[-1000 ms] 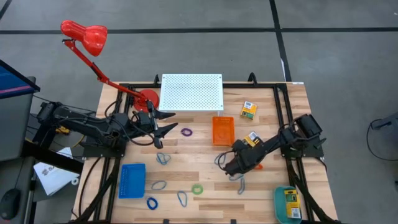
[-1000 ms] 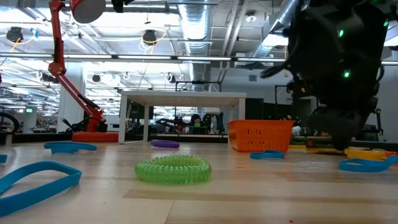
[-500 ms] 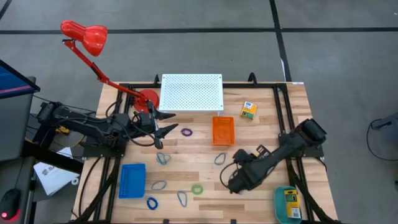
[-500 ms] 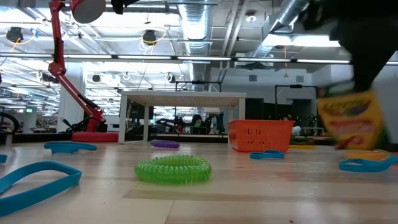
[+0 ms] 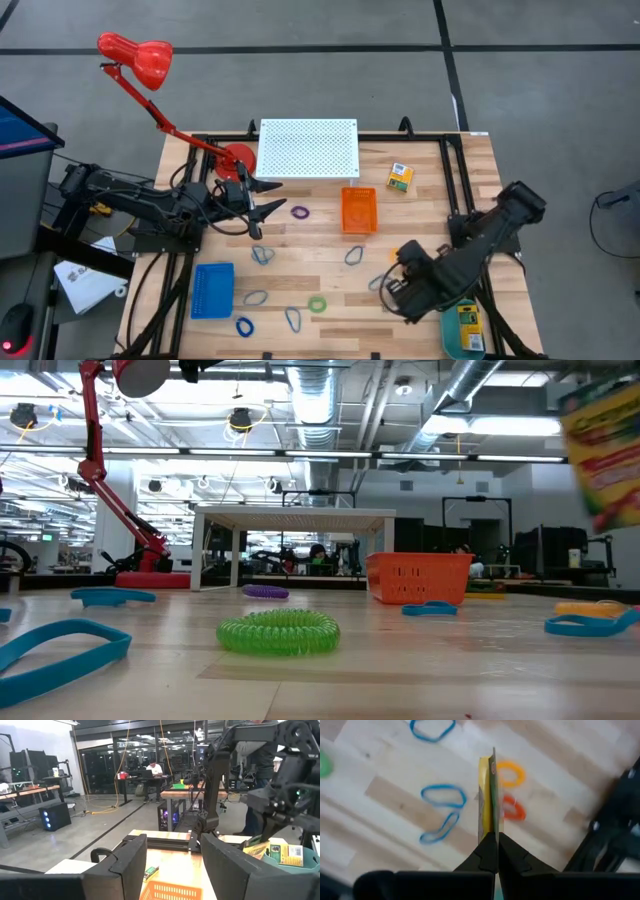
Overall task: Pick & Place Office Desk Supplies
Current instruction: Put the bottom yellow crayon box into the bin
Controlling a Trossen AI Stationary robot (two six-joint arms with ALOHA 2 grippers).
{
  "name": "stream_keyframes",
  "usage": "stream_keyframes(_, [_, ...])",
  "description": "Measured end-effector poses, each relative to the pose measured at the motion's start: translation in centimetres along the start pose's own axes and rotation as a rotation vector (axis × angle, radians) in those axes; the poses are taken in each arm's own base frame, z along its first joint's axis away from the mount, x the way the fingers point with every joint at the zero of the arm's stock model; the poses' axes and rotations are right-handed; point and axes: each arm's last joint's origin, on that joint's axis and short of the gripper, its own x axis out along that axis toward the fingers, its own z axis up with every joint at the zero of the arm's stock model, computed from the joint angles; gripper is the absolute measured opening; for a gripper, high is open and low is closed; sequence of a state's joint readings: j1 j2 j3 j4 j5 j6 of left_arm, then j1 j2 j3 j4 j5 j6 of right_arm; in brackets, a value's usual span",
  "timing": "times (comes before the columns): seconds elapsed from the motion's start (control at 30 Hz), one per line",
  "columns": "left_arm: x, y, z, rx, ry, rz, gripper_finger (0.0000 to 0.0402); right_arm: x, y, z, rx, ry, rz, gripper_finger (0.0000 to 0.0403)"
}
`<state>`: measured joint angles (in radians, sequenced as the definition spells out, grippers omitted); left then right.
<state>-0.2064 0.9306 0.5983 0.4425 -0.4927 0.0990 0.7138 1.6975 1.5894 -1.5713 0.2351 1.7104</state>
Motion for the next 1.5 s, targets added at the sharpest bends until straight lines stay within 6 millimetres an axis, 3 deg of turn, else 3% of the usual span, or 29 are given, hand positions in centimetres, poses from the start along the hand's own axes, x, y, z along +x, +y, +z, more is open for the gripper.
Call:
stream_keyframes(0.33, [0.0, 0.0, 0.0, 0.000, 0.000, 0.000, 0.0182, -1.3, -1.2, -1.0, 0.049, 0.214, 0.009, 0.0000])
stream_keyframes(0.73, [0.0, 0.0, 0.0, 0.000, 0.000, 0.000, 0.0182, -2.2, -1.9, -4.4, 0.114, 0.557, -0.110, 0.0000])
stream_keyframes(1.03, [0.0, 0.0, 0.0, 0.000, 0.000, 0.000, 0.0182, -2.8, -2.3, -6.3, 0.154, 0.647, -0.158, 0.0000])
stream_keyframes(1.27, [0.0, 0.0, 0.0, 0.000, 0.000, 0.000, 0.0182, -1.4, -0.5, -8.0, 0.134, 0.692, -0.182, 0.0000])
stream_keyframes(1.5, [0.0, 0.0, 0.0, -0.007, -0.001, 0.000, 0.0182, 0.7, 1.3, -8.1, 0.065, 0.731, -0.224, 0.0000])
